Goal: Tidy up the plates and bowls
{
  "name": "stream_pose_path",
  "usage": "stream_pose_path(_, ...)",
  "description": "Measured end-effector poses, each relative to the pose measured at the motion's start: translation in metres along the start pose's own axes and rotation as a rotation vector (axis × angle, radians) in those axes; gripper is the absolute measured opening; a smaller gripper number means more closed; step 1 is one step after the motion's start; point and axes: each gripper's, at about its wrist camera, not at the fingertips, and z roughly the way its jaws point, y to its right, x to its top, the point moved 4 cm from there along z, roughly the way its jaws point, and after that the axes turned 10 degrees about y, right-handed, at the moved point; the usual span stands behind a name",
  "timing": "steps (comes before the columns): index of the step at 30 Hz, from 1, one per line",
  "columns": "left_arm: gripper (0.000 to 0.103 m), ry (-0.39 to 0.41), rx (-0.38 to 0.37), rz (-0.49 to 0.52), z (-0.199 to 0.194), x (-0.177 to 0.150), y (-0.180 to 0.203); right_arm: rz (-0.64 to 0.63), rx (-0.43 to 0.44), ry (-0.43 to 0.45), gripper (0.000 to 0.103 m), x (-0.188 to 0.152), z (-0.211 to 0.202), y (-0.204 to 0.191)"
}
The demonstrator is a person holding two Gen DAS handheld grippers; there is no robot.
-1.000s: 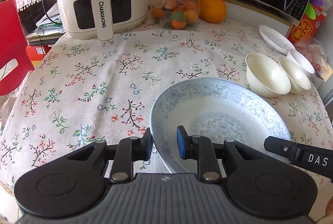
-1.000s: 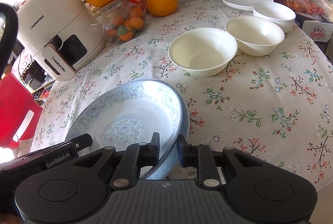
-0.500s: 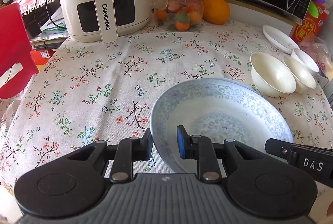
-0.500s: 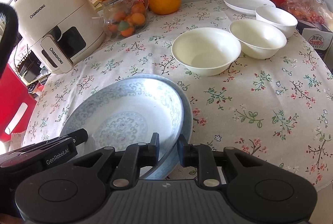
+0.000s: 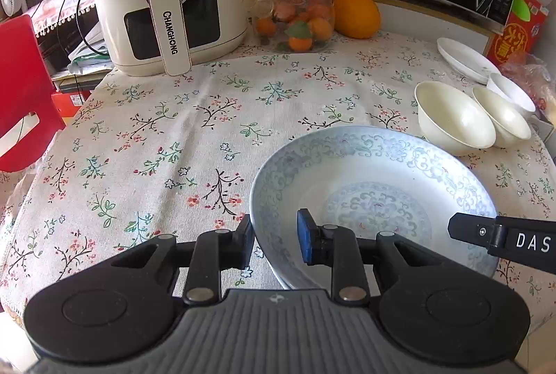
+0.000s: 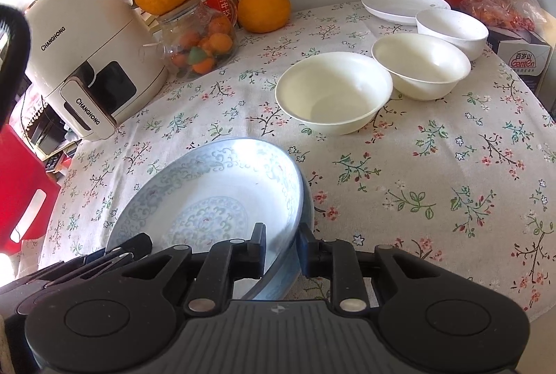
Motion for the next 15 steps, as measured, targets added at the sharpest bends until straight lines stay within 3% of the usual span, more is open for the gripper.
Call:
stream_pose_path(11,0.030,-0.009,0.041,0.102,0.002,-0.008,0.017,-0.038,-0.015,0.019,0.036,0.004,0.000,-0.006)
stream_pose_path(15,0.031,-0.019,0.026,0.071,0.002,-0.006,0.013,-0.036,-0.024,0.007,0.038,0.004,0.002,-0.002)
